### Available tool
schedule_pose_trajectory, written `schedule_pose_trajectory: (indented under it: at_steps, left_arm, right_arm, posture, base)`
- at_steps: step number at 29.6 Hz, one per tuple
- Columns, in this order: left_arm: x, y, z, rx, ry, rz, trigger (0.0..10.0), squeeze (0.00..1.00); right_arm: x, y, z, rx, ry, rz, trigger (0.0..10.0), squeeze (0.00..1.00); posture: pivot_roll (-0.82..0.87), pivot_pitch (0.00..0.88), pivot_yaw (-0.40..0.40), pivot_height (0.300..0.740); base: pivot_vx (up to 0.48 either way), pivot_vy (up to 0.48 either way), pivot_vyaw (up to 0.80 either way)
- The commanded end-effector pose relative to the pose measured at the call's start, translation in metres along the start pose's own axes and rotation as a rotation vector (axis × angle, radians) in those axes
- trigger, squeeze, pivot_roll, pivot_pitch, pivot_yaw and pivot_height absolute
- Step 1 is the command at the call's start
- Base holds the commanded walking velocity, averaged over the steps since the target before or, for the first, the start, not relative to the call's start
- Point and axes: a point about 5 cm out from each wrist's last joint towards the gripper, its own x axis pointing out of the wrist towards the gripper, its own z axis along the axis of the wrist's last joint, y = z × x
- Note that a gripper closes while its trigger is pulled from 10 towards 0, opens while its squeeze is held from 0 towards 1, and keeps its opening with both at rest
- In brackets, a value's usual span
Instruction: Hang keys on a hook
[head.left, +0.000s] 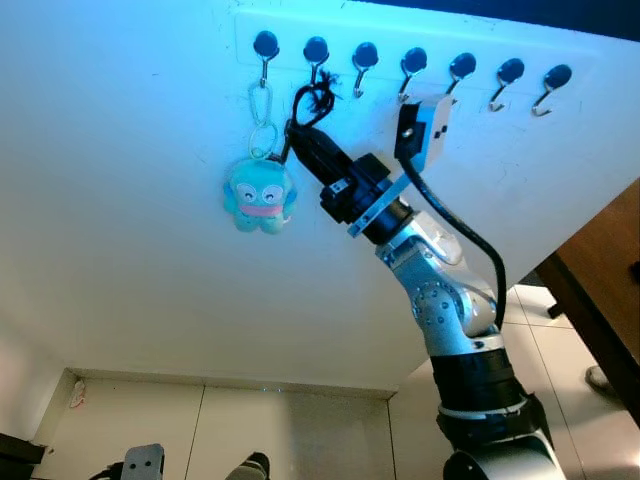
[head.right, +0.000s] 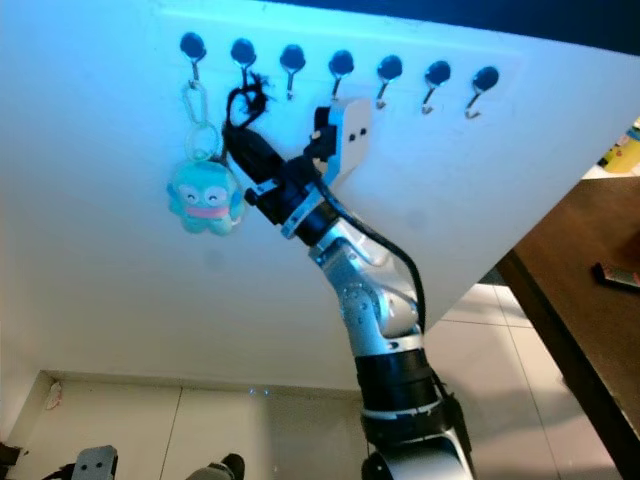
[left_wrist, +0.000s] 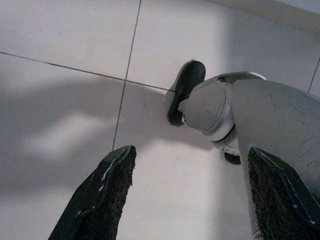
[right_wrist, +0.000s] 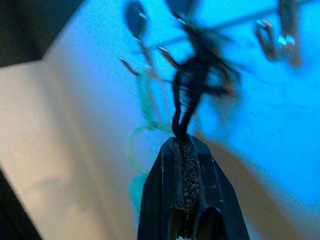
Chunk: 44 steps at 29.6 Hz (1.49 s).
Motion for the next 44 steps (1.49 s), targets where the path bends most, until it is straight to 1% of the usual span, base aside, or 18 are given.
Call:
schedule_pose_trajectory:
  at_steps: [1,5,10,13,14,24,26,31,33,34,35,38,39,40,41,42,43,44]
  left_arm:
    - [-0.001,-0.006,-0.009,-0.005,0.024,-0.021,10.0,0.00]
    - [-0.001,-0.006,-0.009,-0.005,0.024,-0.023,10.0,0.00]
    - [-0.001,-0.007,-0.009,-0.003,0.025,-0.026,10.0,0.00]
    - [0.000,-0.007,-0.009,0.000,0.025,-0.026,10.0,0.00]
    - [0.000,-0.006,-0.008,0.002,0.024,-0.025,10.0,0.00]
    - [-0.001,-0.004,-0.008,0.010,0.027,-0.018,10.0,0.00]
    - [-0.001,-0.004,-0.009,0.015,0.032,-0.017,10.0,0.00]
    - [-0.001,-0.003,-0.009,0.017,0.035,-0.016,10.0,0.00]
    - [-0.001,-0.003,-0.010,0.019,0.037,-0.014,10.0,0.00]
    - [-0.001,-0.003,-0.010,0.019,0.037,-0.014,10.0,0.00]
    - [-0.002,-0.002,-0.010,0.020,0.039,-0.009,10.0,0.00]
    - [-0.002,-0.002,-0.010,0.020,0.039,-0.009,10.0,0.00]
    - [-0.002,-0.002,-0.010,0.021,0.040,-0.007,10.0,0.00]
    - [-0.002,-0.002,-0.010,0.021,0.040,-0.007,10.0,0.00]
    - [-0.002,-0.002,-0.011,0.021,0.045,0.001,10.0,0.00]
    - [-0.002,-0.002,-0.011,0.021,0.045,0.001,10.0,0.00]
    - [-0.002,-0.002,-0.011,0.019,0.049,0.006,10.0,0.00]
    - [-0.002,-0.001,-0.012,0.014,0.052,0.014,10.0,0.00]
  right_arm:
    - [-0.001,-0.003,-0.004,-0.015,0.023,-0.030,10.0,0.00]
    - [-0.003,-0.005,-0.007,-0.020,0.037,-0.051,10.0,0.00]
    - [-0.013,-0.014,-0.028,-0.035,0.129,-0.105,10.0,0.00]
    - [-0.017,-0.015,-0.034,-0.018,0.149,-0.116,10.0,0.00]
    - [-0.020,-0.016,-0.038,0.012,0.146,-0.116,10.0,1.00]
    - [-0.036,-0.009,-0.044,0.092,0.094,-0.017,10.0,1.00]
    - [-0.045,-0.006,-0.045,0.128,0.085,0.023,10.0,1.00]
    - [-0.053,-0.006,-0.051,0.140,0.114,0.038,10.0,1.00]
    - [-0.066,-0.010,-0.063,0.143,0.167,0.026,10.0,1.00]
    - [-0.066,-0.010,-0.063,0.143,0.167,0.026,10.0,1.00]
    - [-0.084,-0.018,-0.083,0.144,0.254,-0.027,10.0,1.00]
    - [-0.084,-0.018,-0.083,0.144,0.254,-0.027,10.0,1.00]
    - [-0.093,-0.021,-0.093,0.152,0.297,-0.050,10.0,1.00]
    - [-0.093,-0.021,-0.093,0.152,0.297,-0.050,10.0,1.00]
    - [-0.108,-0.023,-0.112,0.142,0.402,-0.058,10.0,1.00]
    - [-0.108,-0.023,-0.112,0.142,0.402,-0.058,10.0,1.00]
    - [-0.128,-0.024,-0.133,0.134,0.533,-0.057,10.0,0.00]
    - [-0.152,-0.026,-0.155,0.115,0.688,-0.085,10.0,0.00]
  posture:
    - [0.10,0.081,-0.036,0.740]
    - [0.09,0.082,-0.036,0.740]
    - [0.09,0.082,-0.036,0.740]
    - [0.09,0.081,-0.035,0.740]
    - [0.10,0.081,-0.033,0.740]
    - [0.09,0.080,-0.022,0.740]
    - [0.09,0.082,-0.019,0.740]
    - [0.09,0.083,-0.016,0.740]
    - [0.09,0.085,-0.017,0.740]
    - [0.09,0.085,-0.017,0.740]
    - [0.09,0.085,-0.017,0.740]
    - [0.09,0.085,-0.017,0.740]
    - [0.09,0.086,-0.017,0.740]
    - [0.09,0.086,-0.017,0.740]
    - [0.09,0.084,-0.019,0.740]
    - [0.09,0.084,-0.019,0.740]
    - [0.09,0.082,-0.021,0.740]
    - [0.10,0.082,-0.023,0.740]
  base:
    - [0.000,0.000,0.00]
    - [0.000,0.000,0.00]
    - [0.000,0.000,0.00]
    - [0.000,0.000,0.00]
    - [0.000,0.000,0.00]
    - [0.000,0.000,0.00]
    - [0.000,0.000,0.00]
    - [0.000,0.000,0.00]
    - [0.000,0.000,0.00]
    - [0.000,0.000,0.00]
    - [0.000,0.000,0.00]
    - [0.000,0.000,0.00]
    - [0.000,0.000,0.00]
    - [0.000,0.000,0.00]
    - [0.000,0.000,0.00]
    - [0.000,0.000,0.00]
    - [0.000,0.000,0.00]
    - [0.000,0.000,0.00]
